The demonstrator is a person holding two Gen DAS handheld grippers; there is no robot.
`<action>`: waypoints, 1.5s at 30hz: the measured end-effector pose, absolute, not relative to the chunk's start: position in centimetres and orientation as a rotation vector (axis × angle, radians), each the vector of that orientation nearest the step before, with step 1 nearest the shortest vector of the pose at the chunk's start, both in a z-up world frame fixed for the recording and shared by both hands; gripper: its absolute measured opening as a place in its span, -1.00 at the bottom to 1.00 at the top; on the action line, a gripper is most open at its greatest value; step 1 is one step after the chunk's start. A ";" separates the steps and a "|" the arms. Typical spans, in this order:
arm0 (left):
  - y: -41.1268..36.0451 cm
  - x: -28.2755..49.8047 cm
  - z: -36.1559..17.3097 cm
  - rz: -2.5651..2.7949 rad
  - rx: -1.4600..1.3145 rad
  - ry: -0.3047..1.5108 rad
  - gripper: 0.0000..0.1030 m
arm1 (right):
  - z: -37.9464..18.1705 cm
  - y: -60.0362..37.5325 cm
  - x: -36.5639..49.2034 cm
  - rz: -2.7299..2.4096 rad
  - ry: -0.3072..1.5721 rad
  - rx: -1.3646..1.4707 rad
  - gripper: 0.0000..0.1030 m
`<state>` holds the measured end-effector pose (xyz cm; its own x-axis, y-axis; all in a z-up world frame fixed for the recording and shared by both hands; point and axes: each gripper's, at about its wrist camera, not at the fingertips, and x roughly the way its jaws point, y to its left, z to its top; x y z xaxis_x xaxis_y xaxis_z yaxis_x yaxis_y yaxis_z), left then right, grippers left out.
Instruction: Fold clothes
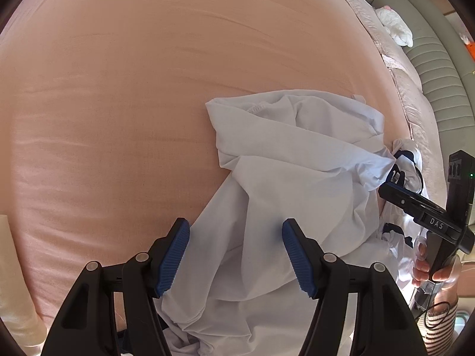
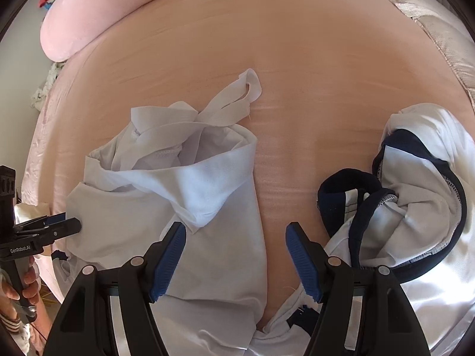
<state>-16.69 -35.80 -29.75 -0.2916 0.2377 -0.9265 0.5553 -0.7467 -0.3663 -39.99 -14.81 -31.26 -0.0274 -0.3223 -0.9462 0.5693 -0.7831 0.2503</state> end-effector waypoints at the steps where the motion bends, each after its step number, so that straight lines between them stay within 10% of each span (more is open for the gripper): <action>1: -36.1 -16.9 -29.8 -2.135 1.718 1.005 0.22 | -31.4 -15.0 -40.2 -1.880 0.272 1.636 0.35; 22: -38.8 -21.2 -31.5 -2.230 1.591 0.952 0.21 | -33.9 -18.2 -42.1 -1.962 0.331 1.559 0.35; 28: -38.4 -21.4 -31.7 -2.277 1.594 0.933 -0.23 | -34.2 -19.3 -41.8 -1.981 0.405 1.513 0.33; 34: -38.4 -21.1 -31.9 -2.321 1.565 0.813 -0.68 | -34.1 -20.5 -40.7 -1.999 0.497 1.447 -0.04; 39: -39.3 -20.9 -31.9 -2.318 1.547 0.855 -0.79 | -33.5 -21.6 -39.8 -1.971 0.538 1.421 -0.74; 45: -38.5 -22.0 -30.2 -2.243 1.493 0.837 -0.80 | -31.6 -20.0 -40.0 -2.021 0.497 1.399 -0.82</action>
